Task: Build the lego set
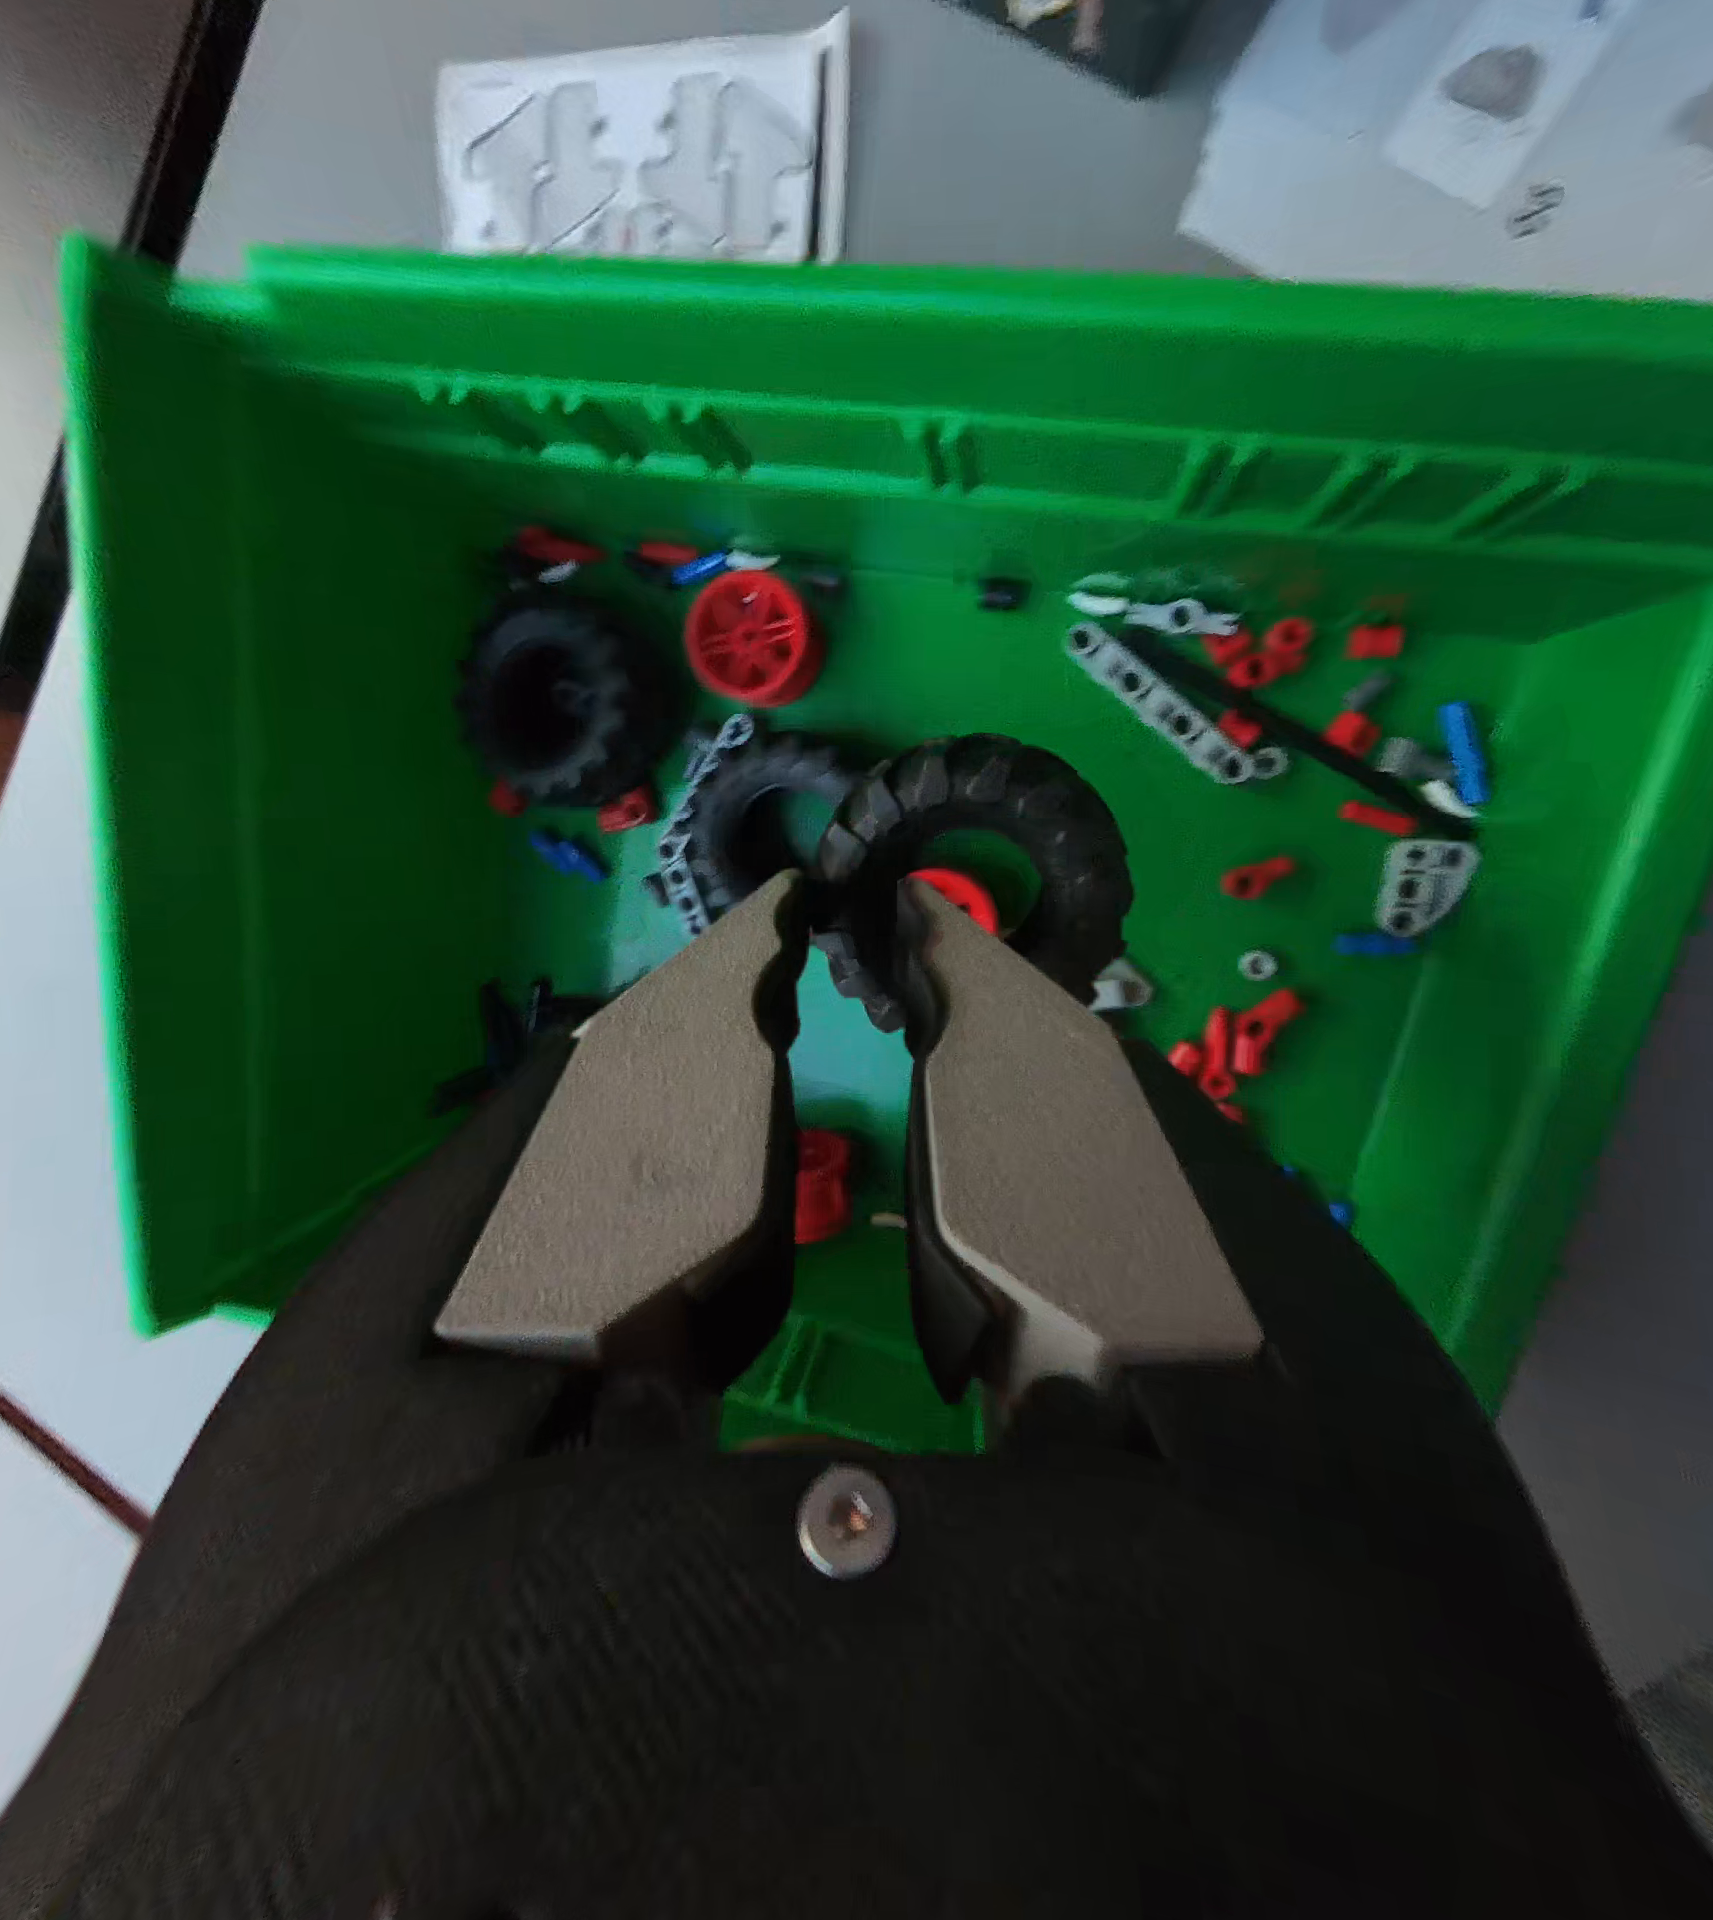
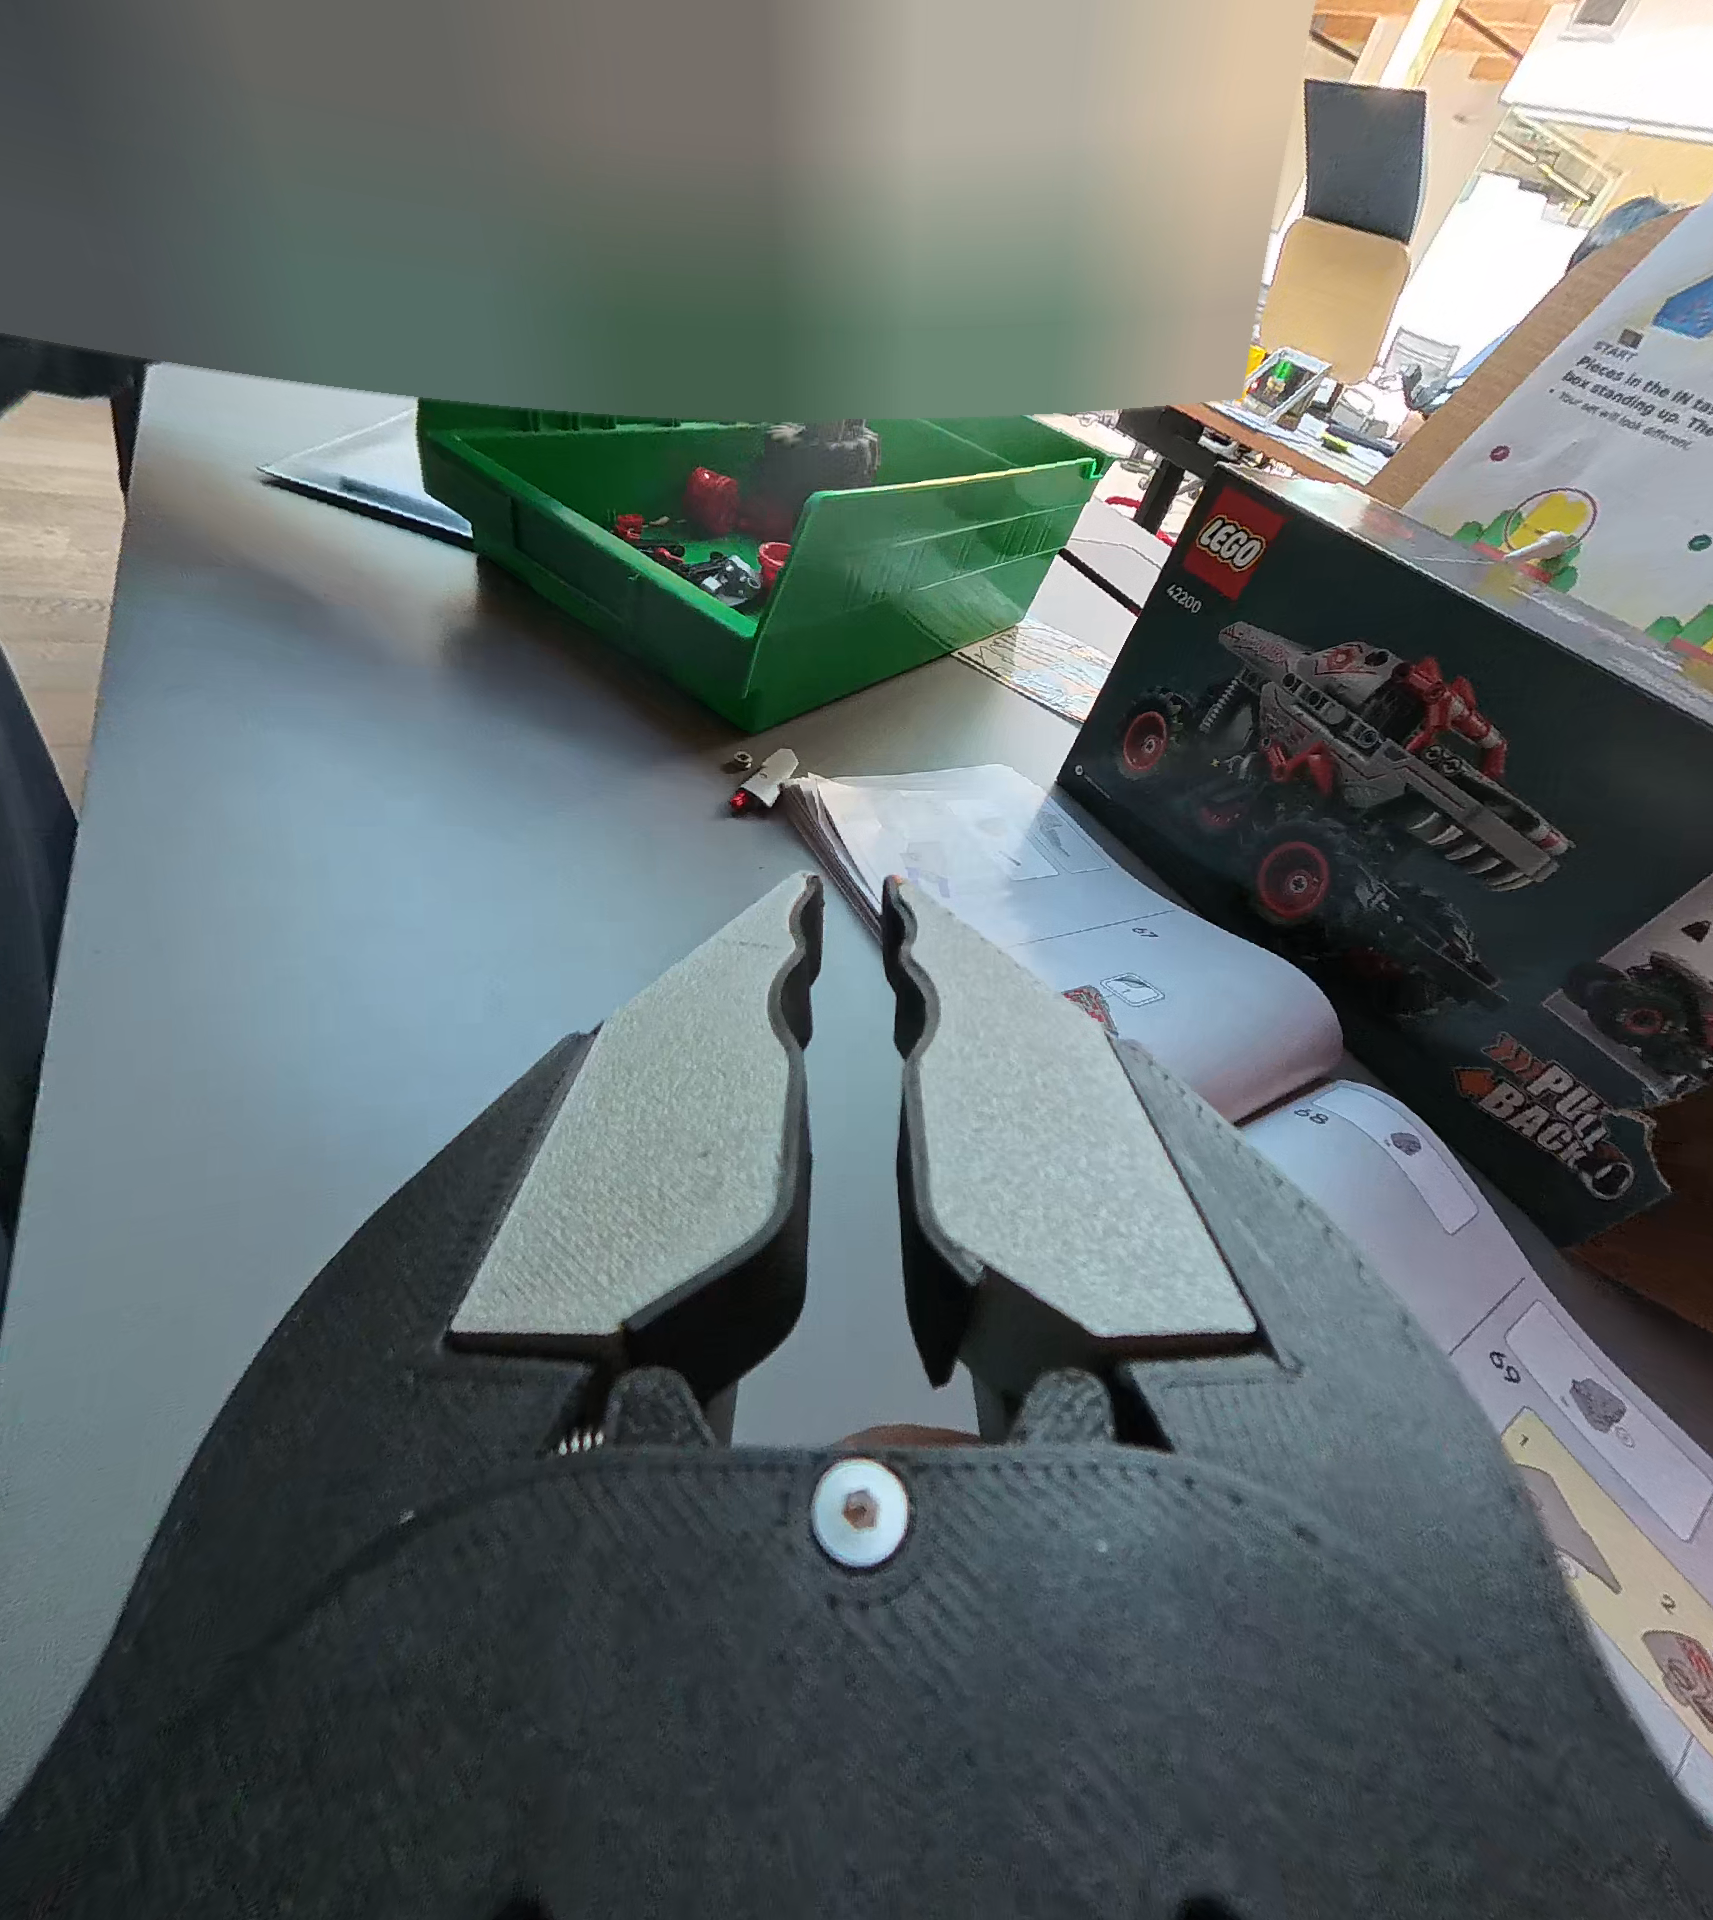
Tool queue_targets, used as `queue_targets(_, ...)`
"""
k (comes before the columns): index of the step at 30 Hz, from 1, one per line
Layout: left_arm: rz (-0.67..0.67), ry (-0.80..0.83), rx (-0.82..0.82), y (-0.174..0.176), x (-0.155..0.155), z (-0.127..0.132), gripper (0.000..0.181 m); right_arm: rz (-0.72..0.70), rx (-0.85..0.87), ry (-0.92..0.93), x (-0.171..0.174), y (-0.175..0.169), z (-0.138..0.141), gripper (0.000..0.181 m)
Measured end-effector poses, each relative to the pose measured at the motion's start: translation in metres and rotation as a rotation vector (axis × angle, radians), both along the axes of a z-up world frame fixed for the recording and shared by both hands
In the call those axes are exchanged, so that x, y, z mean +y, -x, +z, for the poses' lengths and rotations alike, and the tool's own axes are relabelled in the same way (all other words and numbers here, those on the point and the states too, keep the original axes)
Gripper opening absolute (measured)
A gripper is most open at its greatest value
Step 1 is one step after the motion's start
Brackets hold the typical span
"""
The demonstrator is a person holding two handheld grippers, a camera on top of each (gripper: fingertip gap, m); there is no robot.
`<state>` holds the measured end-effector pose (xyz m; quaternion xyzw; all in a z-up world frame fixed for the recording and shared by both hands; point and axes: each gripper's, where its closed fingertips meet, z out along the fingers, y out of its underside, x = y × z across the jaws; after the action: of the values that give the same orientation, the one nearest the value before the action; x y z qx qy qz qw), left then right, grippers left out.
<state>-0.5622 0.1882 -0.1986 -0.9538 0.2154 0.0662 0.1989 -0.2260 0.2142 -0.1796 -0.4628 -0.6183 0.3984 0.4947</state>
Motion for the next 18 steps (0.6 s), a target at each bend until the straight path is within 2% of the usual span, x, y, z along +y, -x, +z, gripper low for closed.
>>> queue_targets(1, 0.032, 0.024, 0.029, 0.013, -0.002, -0.004, 0.014, -0.001, -0.002, -0.001, 0.000, 0.000, 0.000, 0.008)
queue_targets(5, 0.106, -0.056, -0.010, 0.029, 0.010, -0.012, 0.011, -0.009, 0.005, -0.012, 0.001, 0.002, 0.001, 0.008)
queue_targets(8, 0.144, -0.114, 0.063, 0.047, 0.012, -0.011, 0.012, -0.017, 0.012, -0.012, 0.002, 0.003, 0.002, 0.007)
queue_targets(10, 0.165, -0.163, 0.100, 0.055, 0.013, -0.006, 0.019, -0.022, 0.013, -0.012, 0.003, 0.004, 0.001, 0.007)
queue_targets(15, 0.186, -0.252, 0.047, 0.057, 0.009, 0.011, 0.021, -0.019, 0.041, -0.004, 0.003, 0.005, 0.005, 0.009)
queue_targets(18, 0.166, -0.243, -0.007, 0.049, 0.004, 0.008, 0.023, -0.027, 0.037, -0.003, 0.005, 0.007, 0.004, 0.010)
